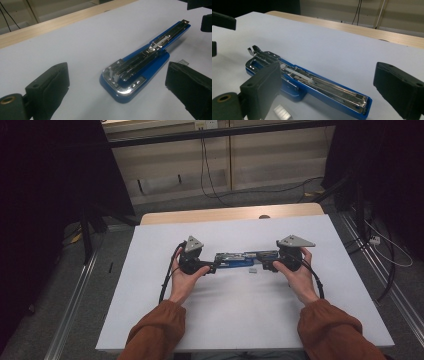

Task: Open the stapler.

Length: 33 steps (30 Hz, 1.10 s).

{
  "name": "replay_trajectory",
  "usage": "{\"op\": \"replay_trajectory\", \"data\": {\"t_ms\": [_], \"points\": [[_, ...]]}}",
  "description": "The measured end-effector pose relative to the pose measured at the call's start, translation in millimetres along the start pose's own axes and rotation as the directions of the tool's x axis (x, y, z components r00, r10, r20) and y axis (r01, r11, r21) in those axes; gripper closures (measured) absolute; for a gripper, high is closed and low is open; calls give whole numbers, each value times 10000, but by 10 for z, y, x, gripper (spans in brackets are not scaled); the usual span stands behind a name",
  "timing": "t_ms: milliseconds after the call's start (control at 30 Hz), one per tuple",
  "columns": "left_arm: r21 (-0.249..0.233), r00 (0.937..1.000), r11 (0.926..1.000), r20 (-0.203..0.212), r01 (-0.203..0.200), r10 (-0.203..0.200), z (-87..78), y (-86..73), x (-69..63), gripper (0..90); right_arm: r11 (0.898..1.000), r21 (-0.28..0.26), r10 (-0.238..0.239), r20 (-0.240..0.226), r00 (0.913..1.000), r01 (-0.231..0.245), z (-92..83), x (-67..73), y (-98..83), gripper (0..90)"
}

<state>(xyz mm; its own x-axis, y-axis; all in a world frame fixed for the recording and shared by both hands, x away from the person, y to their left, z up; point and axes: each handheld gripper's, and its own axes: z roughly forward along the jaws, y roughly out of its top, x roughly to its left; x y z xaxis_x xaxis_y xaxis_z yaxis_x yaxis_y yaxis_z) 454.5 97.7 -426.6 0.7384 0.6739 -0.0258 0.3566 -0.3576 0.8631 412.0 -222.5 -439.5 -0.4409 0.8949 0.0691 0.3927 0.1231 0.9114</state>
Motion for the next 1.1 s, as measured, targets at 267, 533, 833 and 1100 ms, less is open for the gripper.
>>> {"op": "replay_trajectory", "data": {"t_ms": [267,533,833,1100], "points": [[-171,10000,9998,23,46,-46,-186,-87,30,49,9999,82,-139,-1,9999,139,-95,-12,-21,76],[-327,9982,9986,-424,406,-420,-422,-232,84,52,9996,131,-235,-62,9997,236,-143,-8,-7,82],[-275,9983,9988,-408,406,-417,-630,-379,62,50,9989,-21,-478,27,9989,478,-236,36,-2,93],[-806,9932,9920,-552,976,-1022,-879,-512,16,44,9990,238,-369,-267,9990,375,-302,-2,-79,86]]}}
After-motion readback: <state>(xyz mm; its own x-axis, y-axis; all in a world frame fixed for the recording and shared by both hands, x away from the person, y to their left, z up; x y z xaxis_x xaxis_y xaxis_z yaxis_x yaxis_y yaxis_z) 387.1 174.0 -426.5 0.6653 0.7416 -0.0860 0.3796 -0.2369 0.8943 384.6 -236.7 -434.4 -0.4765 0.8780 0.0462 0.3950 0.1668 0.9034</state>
